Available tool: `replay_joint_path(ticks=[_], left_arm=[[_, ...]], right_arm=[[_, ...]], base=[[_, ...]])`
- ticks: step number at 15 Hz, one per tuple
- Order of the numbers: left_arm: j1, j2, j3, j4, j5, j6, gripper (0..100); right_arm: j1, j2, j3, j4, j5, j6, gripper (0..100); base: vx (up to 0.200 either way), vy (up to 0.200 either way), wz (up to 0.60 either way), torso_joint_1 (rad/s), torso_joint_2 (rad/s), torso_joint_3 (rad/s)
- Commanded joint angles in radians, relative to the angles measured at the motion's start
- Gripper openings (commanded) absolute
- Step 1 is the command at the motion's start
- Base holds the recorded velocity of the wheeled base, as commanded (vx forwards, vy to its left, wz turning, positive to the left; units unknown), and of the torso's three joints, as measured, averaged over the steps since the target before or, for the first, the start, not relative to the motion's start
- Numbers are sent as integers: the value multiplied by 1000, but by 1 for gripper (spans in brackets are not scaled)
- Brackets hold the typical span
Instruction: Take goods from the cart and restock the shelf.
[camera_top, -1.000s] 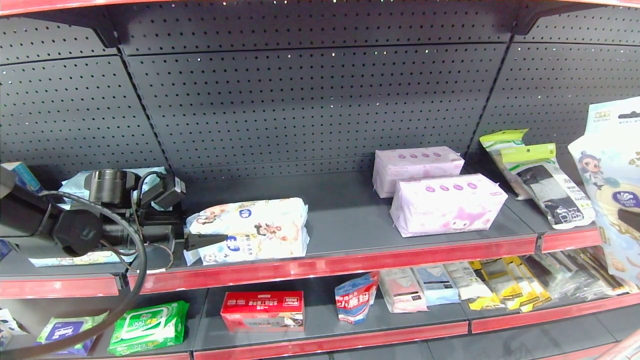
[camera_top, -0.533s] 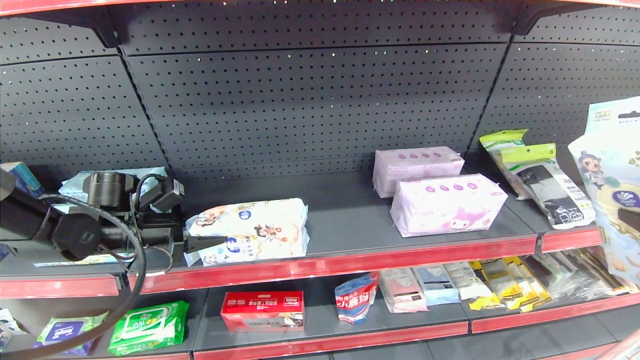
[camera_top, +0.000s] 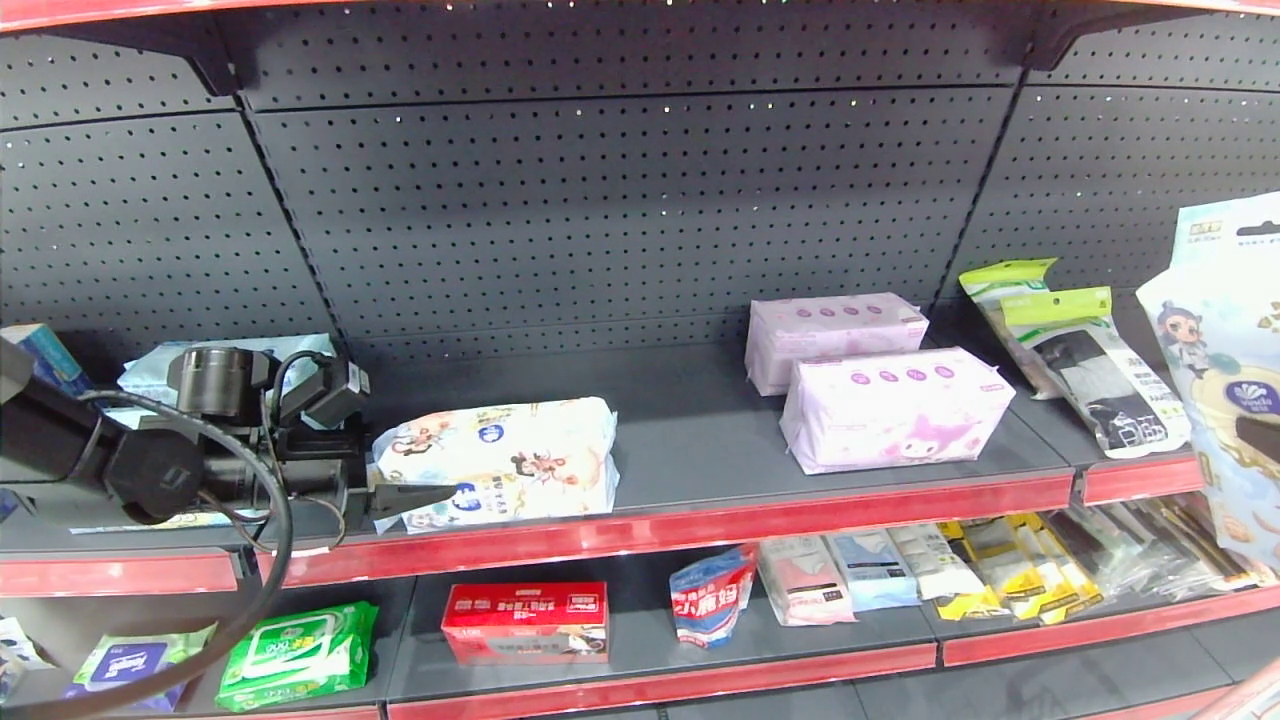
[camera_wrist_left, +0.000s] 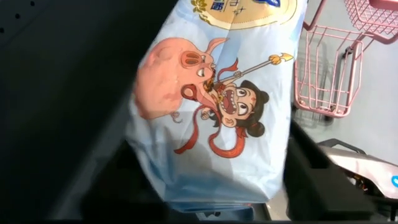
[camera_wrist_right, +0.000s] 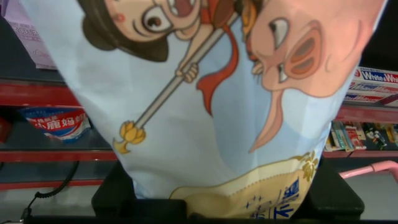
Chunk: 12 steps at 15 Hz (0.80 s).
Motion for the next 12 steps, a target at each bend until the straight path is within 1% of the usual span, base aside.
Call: replay_joint_path(ticks=[1,5,8,10,12], left_arm=[[1,0,1,-4,0,1,100],[1,-12,-2,-5,0,1,100],[23,-84,9,-5,29,2,100],[24,-98,14,-5,21,5,100],[30,-132,49,-5,18,7,100]], right_arm=[[0,2,0,0,0,-1,0],[0,2,-1,-1,0,-1,0],[0,2,-5,-1,0,-1,0],[1,0,-3,-1,0,-1,0],[1,-3,-1,0,0,-1,0]], base=[[0,0,0,0,0,0],[0,0,0,0,0,0],[0,0,0,0,0,0],[0,0,0,0,0,0],[0,0,0,0,0,0]])
